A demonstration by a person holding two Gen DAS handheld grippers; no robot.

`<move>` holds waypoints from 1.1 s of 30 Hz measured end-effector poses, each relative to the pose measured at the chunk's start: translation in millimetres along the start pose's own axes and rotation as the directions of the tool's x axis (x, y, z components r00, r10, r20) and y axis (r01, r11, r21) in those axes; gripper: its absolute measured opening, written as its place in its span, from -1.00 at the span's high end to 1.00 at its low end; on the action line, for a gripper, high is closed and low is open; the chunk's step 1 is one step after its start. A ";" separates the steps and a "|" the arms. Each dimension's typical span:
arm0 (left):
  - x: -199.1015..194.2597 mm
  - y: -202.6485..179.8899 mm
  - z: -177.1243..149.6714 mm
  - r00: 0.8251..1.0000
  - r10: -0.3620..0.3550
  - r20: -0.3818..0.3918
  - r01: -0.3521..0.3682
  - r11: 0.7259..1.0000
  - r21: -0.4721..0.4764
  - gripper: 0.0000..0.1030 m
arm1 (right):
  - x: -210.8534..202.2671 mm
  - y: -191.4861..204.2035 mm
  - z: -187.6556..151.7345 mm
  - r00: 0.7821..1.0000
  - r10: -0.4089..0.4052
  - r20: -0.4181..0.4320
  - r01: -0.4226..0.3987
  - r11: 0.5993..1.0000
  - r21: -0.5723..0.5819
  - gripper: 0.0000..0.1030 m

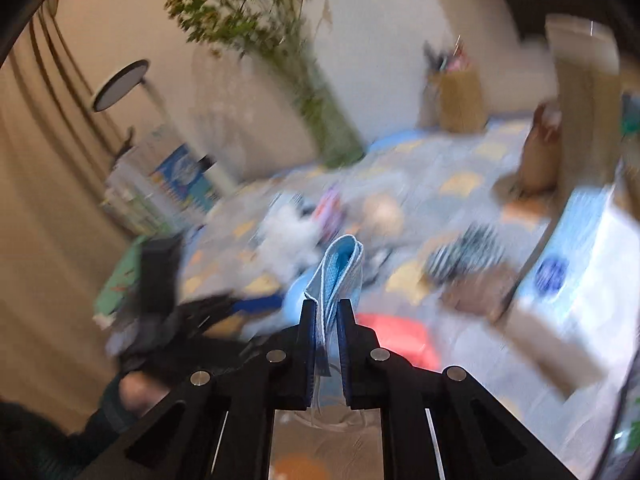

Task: Organize soft objects
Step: 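Grasp the blue face mask with the right gripper while the left grasps the light blue plastic ring, then carry the mask and plastic ring to the glass bowl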

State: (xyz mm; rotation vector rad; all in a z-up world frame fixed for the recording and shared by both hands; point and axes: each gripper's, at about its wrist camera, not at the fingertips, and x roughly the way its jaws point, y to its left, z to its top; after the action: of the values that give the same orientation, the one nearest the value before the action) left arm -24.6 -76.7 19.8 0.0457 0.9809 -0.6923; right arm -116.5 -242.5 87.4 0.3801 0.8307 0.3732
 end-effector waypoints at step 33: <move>-67.5 6.4 -23.9 0.985 0.084 0.152 -0.077 0.996 -0.053 -0.11 | 50.7 55.8 -43.7 0.896 -0.443 0.034 0.431 0.847 -0.311 0.74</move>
State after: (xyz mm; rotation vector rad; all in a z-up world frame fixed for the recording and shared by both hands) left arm -63.3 -28.7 56.8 -0.0088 0.8421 -0.5895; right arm -128.1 -162.8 54.1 -0.1182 0.8540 0.0785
